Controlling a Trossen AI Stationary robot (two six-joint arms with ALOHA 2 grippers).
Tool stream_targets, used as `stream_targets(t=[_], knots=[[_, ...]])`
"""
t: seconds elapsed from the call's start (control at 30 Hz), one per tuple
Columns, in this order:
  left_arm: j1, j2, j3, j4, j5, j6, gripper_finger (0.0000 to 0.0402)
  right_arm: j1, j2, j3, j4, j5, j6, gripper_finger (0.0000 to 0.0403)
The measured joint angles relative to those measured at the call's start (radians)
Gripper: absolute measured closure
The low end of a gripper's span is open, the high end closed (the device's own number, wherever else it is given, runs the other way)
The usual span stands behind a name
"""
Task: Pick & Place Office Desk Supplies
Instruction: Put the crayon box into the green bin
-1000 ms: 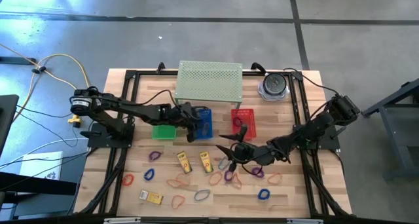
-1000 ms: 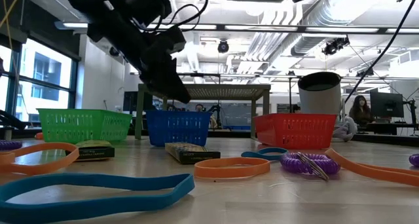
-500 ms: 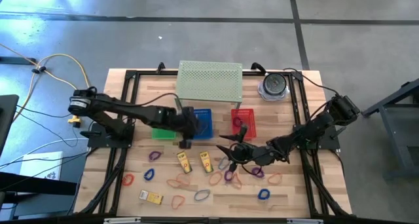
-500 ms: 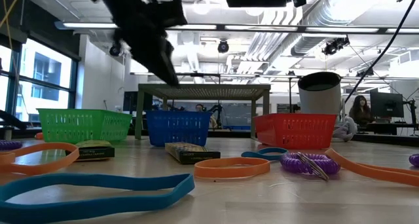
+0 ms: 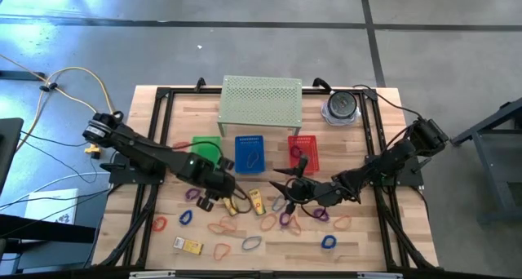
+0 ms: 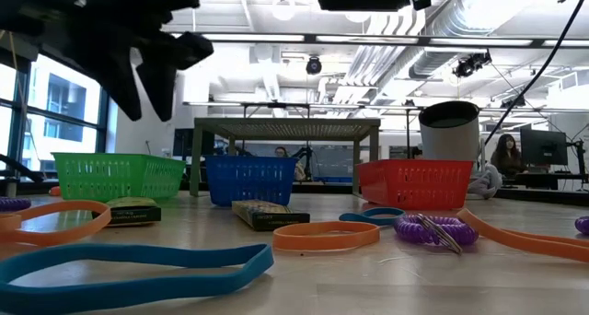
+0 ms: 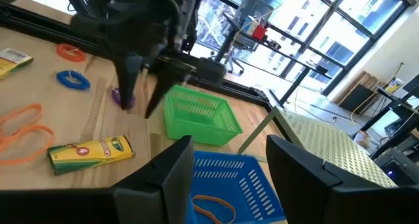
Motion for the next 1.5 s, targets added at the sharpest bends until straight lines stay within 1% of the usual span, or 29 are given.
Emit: stream_targets(t=[0.1, 0.17, 0.3, 0.37, 0.47, 0.6, 0.73, 0.87, 1.0, 1.1, 1.17, 1.23, 1.37, 1.5], knots=[[-0.024, 0.004, 0.000, 0.020, 0.000, 0.028, 0.0262, 0.000, 0.000, 0.000, 0.000, -0.001, 0.003, 0.0220], [-0.037, 0.004, 0.000, 0.019, 0.000, 0.030, 0.0262, 0.002, 0.000, 0.000, -0.001, -0.023, 0.030, 0.0220], [-0.057, 0.004, 0.000, 0.019, 0.000, -0.076, 0.0262, 0.002, 0.000, 0.000, -0.002, -0.075, 0.073, 0.0220], [-0.063, 0.004, 0.000, 0.019, 0.001, -0.103, 0.0262, 0.002, 0.000, 0.000, -0.006, -0.080, 0.075, 0.0220], [-0.062, 0.004, 0.000, 0.020, 0.020, -0.080, 0.0262, 0.003, 0.000, 0.000, -0.010, -0.078, 0.081, 0.0220], [-0.051, 0.004, 0.000, 0.027, 0.064, -0.093, 0.0262, 0.002, 0.000, 0.000, -0.010, -0.078, 0.116, 0.0220], [-0.045, 0.004, 0.000, 0.046, 0.070, -0.094, 0.0259, 0.002, 0.000, 0.000, -0.019, -0.103, 0.148, 0.0220], [-0.055, 0.005, 0.000, 0.064, 0.073, -0.075, 0.0232, 0.002, 0.000, 0.000, -0.023, -0.124, 0.158, 0.0220], [-0.055, 0.005, 0.000, 0.070, 0.091, -0.102, 0.0183, 0.003, 0.000, 0.000, -0.025, -0.126, 0.158, 0.0220], [-0.054, 0.005, 0.000, 0.070, 0.098, -0.084, 0.0148, 0.003, 0.000, 0.000, -0.025, -0.126, 0.157, 0.0220], [-0.055, 0.005, -0.001, 0.070, 0.096, -0.071, 0.0133, 0.003, 0.000, 0.000, -0.025, -0.126, 0.156, 0.0220], [-0.055, 0.005, -0.001, 0.072, 0.096, -0.076, 0.0125, 0.003, 0.000, 0.000, -0.029, -0.126, 0.155, 0.0220], [-0.051, 0.005, -0.001, 0.082, 0.095, -0.083, 0.0121, 0.002, 0.000, 0.000, -0.044, -0.125, 0.154, 0.0220], [-0.051, 0.005, -0.001, 0.079, 0.056, -0.052, 0.0121, 0.002, 0.000, 0.000, -0.044, -0.124, 0.156, 0.0220]])
